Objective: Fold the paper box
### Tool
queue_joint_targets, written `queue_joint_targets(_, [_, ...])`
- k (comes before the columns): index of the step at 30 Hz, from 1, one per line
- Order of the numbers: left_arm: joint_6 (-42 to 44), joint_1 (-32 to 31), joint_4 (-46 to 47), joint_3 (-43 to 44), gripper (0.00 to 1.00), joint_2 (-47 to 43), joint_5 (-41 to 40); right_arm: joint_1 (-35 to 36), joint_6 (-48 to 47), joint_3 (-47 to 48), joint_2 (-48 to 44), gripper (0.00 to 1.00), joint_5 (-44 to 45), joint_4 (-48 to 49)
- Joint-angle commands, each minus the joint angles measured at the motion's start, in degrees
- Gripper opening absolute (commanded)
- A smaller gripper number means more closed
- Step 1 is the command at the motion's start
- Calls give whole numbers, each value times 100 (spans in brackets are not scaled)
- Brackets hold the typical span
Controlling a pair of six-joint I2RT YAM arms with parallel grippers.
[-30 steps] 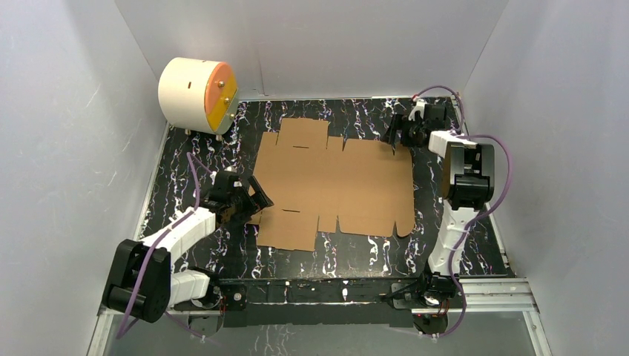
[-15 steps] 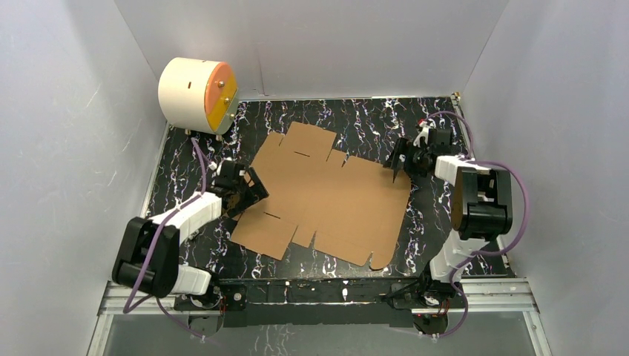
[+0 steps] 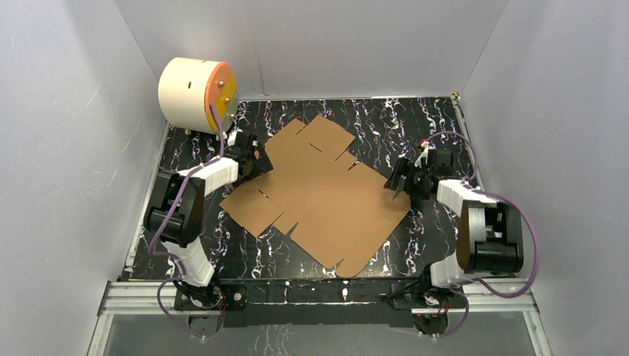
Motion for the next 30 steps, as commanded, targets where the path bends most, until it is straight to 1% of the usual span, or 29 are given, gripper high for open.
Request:
queue_joint_targets(1, [153,-123,-29,351,95,421,676,461,330,-383,-716,99,-497,-404])
queue_joint_targets(5, [248,-148,97,427,95,79,765,862,420,-526,-1398,99,-262,-694])
queue_joint_targets(7, [269,-144,79,352,95,-235,701,923,356,-469,-1584,99,-281,-692])
queue_joint_targets(9, [249,-147,-149,253,95,-635,452,944,176,-236,-1615,99,-162,-833])
queue_joint_targets(12, [97,-142,-743,17,96,-1248,-271,1019,-142,119,-1497,99,255,-931])
queue_joint_targets(14, [-52,-124,-988,-295,96,-1705,-612,1040,-239,266,-1307,99,143,-688])
queue_joint_targets(16, [-192,-106,-1111,-694,97,-2141,-678,1097,-342,541,-1003,99,-151,-458])
queue_joint_targets(20, [-621,-61,-1324,-1431,97,-2894,-676,1325,-558,1045,-286,99,-408,-51])
queue_joint_targets(24, [-944,-44,-1454,-1975,97,-3490,-927,1429,-652,1459,443,99,-674,247])
queue_joint_targets(26, [-976,-43,-1434,-2098,97,-3599,-986,1470,-652,1578,738,99,-831,468])
queue_joint_targets(30, [-987,-32,-1445,-2066,97,-3308,-1013,1548,-658,1707,1193,99,-996,496])
